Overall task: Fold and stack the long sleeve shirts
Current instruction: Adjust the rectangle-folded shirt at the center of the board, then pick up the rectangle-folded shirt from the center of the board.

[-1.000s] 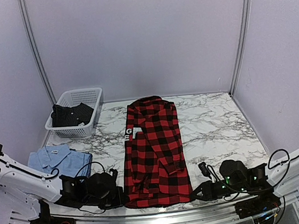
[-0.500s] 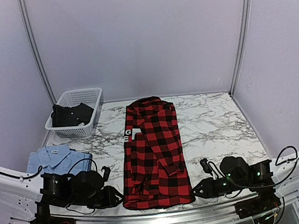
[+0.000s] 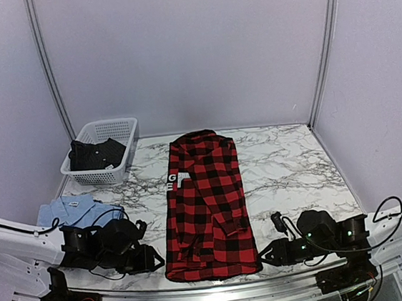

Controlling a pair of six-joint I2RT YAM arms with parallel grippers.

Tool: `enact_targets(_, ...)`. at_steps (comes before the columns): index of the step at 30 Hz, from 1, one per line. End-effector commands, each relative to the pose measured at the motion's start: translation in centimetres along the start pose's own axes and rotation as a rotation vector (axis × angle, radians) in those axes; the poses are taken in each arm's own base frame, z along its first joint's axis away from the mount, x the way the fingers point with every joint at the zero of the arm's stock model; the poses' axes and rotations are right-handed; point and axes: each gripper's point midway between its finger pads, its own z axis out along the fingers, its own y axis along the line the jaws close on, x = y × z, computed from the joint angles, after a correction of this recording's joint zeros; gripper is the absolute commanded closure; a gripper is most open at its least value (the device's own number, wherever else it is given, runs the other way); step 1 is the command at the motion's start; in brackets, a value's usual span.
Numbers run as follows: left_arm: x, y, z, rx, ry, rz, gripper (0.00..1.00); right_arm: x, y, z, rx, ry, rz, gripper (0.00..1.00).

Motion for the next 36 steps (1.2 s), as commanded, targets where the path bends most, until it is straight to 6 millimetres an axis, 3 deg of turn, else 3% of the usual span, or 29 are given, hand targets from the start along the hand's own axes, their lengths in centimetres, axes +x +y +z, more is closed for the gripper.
enact_targets(1, 0.1, -1.1, 0.4, 0.052, 0.052, 0.031, 0.54, -1.0, 1.5, -0.5, -0.042, -0.042, -0.004, 0.52)
enact_targets(10, 0.9, -1.7, 2.7, 0.091, 0.106, 0.019, 0.54, 0.1, 0.4, -0.1, -0.034, 0.000, 0.019, 0.52)
enact_targets(17, 0.7, -1.5, 3.6, 0.052, 0.127, 0.032, 0.61, 0.5, 0.1, 0.2, -0.034, 0.012, 0.028, 0.52)
enact_targets(25, -1.3, -1.1, 3.5, 0.035, 0.113, 0.024, 0.61, -1.8, -0.3, 0.4, -0.060, -0.029, 0.046, 0.52)
enact_targets(30, -1.0, -1.5, 3.5, 0.060, 0.142, 0.040, 0.57, -2.4, -0.2, 0.9, -0.047, -0.012, 0.018, 0.52)
enact_targets(36, -1.8, -1.1, 3.4, 0.111, 0.129, -0.010, 0.52, -4.5, -0.3, 0.9, -0.072, -0.053, 0.036, 0.51)
